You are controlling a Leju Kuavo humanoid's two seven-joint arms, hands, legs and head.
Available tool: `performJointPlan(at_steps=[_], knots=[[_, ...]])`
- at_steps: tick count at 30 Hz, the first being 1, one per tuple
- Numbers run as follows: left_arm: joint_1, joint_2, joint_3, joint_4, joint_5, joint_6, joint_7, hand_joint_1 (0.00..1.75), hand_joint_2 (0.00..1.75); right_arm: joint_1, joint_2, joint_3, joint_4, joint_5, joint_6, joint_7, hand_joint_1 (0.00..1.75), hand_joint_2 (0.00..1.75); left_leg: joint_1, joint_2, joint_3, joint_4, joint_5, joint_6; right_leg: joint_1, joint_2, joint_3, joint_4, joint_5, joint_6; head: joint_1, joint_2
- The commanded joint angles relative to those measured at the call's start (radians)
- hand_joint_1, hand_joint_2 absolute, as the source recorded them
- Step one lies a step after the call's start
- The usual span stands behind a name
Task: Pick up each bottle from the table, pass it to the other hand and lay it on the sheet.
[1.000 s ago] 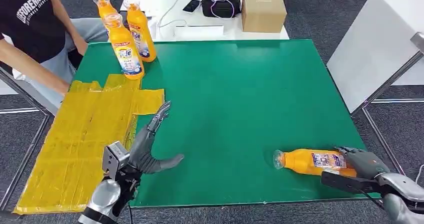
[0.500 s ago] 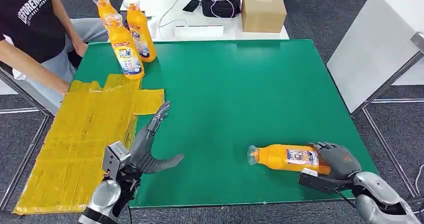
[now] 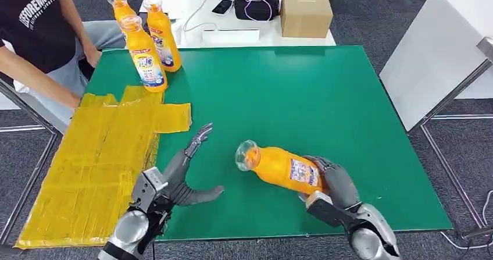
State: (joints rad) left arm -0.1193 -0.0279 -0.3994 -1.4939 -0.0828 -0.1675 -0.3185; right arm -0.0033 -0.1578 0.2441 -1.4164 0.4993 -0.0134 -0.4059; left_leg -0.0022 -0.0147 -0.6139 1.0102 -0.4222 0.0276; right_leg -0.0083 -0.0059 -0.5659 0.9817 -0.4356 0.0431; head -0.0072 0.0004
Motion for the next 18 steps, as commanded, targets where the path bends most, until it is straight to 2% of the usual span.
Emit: performJointPlan(at_steps=[1, 5, 6, 12, 14, 18], knots=[[-0.124, -0.021, -0.099, 0.085, 0.059, -0.006, 0.040, 0.00, 1.75, -0.065, 0.226, 0.047, 0.162, -0.076, 0.003, 0.005, 1.57, 1.75, 0.002, 0.001, 0.003, 0.000, 0.000, -0.002, 0.002, 0.001, 0.004, -0.001, 0.000, -0.002, 0.000, 0.000], [-0.177, -0.030, -0.138, 0.115, 0.094, 0.002, 0.049, 0.00, 1.75, -0.110, 0.268, 0.114, 0.265, -0.131, 0.020, -0.014, 1.64, 1.75, 0.003, 0.002, 0.004, 0.000, 0.000, -0.002, 0.003, 0.002, 0.005, -0.002, 0.001, -0.002, 0.000, 0.000], [-0.188, -0.029, -0.148, 0.120, 0.109, 0.003, 0.050, 0.00, 1.75, -0.127, 0.270, 0.149, 0.296, -0.135, 0.023, -0.015, 1.61, 1.75, 0.002, 0.002, 0.003, 0.000, 0.000, -0.002, 0.002, 0.002, 0.003, -0.001, 0.001, -0.001, 0.000, 0.000], [-0.193, -0.025, -0.153, 0.120, 0.125, -0.002, 0.048, 0.00, 1.75, -0.140, 0.270, 0.167, 0.313, -0.133, 0.023, -0.013, 1.59, 1.75, 0.001, 0.002, 0.004, -0.001, -0.001, -0.002, 0.001, 0.001, 0.005, -0.001, 0.000, -0.001, 0.000, 0.000], [-0.202, -0.031, -0.147, 0.126, 0.157, -0.003, 0.046, 0.00, 1.75, -0.154, 0.285, 0.189, 0.337, -0.145, 0.034, -0.018, 1.75, 1.75, 0.002, 0.002, 0.005, -0.001, -0.001, -0.002, 0.002, 0.001, 0.006, -0.002, 0.000, -0.002, 0.000, 0.000], [-0.228, -0.047, -0.162, 0.152, 0.209, -0.023, 0.049, 0.00, 1.75, -0.170, 0.301, 0.225, 0.361, -0.170, 0.035, -0.035, 1.75, 1.75, 0.002, 0.002, 0.002, 0.000, 0.000, -0.002, 0.002, 0.001, 0.003, -0.001, 0.000, -0.001, 0.001, 0.000]])
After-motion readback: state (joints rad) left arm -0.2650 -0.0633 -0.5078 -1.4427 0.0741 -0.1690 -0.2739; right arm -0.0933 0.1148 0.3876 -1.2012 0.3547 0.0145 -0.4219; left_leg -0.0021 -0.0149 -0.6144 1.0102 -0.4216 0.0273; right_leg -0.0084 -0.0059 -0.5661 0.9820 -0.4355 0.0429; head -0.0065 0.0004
